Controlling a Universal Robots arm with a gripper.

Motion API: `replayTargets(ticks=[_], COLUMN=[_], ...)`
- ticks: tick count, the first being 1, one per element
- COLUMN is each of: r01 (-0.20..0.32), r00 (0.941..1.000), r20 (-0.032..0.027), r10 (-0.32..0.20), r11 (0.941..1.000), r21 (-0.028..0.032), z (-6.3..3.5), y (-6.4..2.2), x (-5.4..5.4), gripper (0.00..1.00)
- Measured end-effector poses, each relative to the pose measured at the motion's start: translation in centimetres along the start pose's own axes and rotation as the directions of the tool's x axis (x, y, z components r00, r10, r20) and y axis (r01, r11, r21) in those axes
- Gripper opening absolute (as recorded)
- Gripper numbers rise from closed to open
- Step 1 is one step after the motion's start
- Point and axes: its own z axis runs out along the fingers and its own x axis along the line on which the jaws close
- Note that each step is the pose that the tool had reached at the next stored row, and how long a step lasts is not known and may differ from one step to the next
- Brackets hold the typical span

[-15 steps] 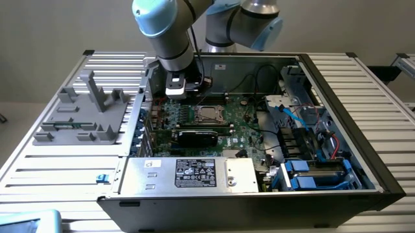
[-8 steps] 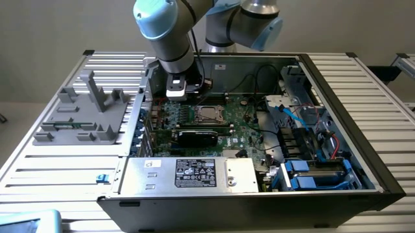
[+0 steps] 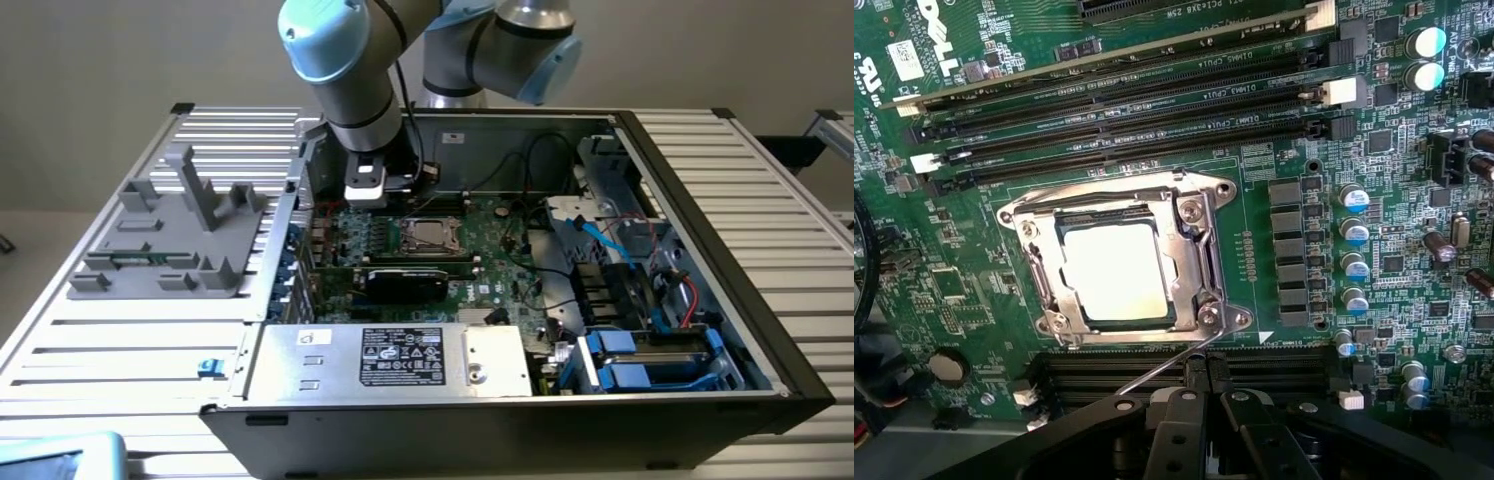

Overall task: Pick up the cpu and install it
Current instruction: 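Install the first cpu locking lever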

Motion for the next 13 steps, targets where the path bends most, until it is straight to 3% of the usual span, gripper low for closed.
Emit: replayTargets(ticks=[13], r01=[0.0], r00=[1.0], r20=[-0.0002], r10=[0.0], r11=[1.0], r21=[0.0001], z=[0.07], y=[-0.14], x=[-0.1], gripper=[0.11])
